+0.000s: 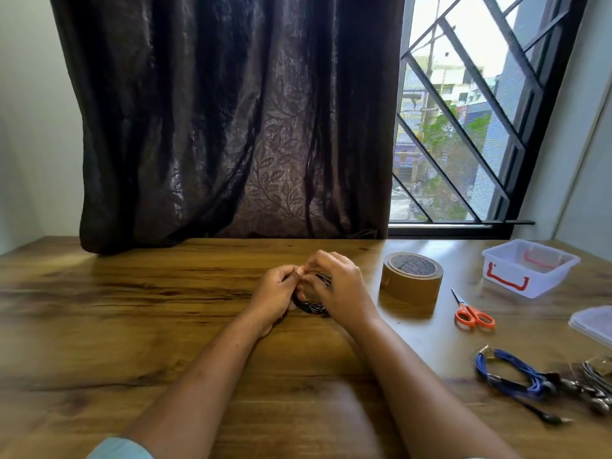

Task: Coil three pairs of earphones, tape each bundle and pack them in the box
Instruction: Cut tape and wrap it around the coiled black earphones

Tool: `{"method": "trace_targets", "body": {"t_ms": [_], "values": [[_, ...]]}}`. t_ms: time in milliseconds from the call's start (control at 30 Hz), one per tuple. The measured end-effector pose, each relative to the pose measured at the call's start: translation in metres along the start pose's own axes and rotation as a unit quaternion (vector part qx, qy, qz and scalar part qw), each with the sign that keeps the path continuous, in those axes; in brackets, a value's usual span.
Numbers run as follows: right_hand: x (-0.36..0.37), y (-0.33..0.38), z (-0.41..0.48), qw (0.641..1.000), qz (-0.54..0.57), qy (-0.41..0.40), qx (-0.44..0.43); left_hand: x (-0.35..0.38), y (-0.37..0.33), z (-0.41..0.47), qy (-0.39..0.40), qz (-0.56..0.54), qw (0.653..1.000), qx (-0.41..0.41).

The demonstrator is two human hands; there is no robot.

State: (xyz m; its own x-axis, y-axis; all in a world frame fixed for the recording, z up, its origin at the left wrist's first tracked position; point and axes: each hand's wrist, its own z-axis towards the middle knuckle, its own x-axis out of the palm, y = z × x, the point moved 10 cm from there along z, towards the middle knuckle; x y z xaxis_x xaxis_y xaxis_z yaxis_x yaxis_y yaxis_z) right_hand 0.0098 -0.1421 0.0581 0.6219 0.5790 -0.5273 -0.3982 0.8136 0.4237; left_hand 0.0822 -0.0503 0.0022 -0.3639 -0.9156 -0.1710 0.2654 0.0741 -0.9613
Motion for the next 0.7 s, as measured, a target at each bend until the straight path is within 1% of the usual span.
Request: {"method": "trace_targets", "body": {"t_ms": [100,300,467,567,700], "values": [[0.003,-0.004,-0.002,1.000,0.022,0.015,0.007,0.000,-0.002,0.000,0.001,-0.010,1.000,0.007],[0.003,-0.017,-0.004,0.993,0.084,0.025,0.079,0.002,-0.002,0.001,0.011,-0.011,1.000,0.017],[0.001,-0.023,-0.003,0.992,0.060,0.025,0.104,-0.002,-0.003,0.003,-0.005,0.044,0.998,0.041],[0.002,-0.025,-0.003,0.994,0.022,0.031,0.103,-0.006,-0.008,0.000,-0.024,0.073,0.996,0.047],[0.005,-0.026,-0.001,0.994,0.010,0.045,0.097,-0.005,-0.013,-0.002,-0.008,0.114,0.991,0.074]]}}
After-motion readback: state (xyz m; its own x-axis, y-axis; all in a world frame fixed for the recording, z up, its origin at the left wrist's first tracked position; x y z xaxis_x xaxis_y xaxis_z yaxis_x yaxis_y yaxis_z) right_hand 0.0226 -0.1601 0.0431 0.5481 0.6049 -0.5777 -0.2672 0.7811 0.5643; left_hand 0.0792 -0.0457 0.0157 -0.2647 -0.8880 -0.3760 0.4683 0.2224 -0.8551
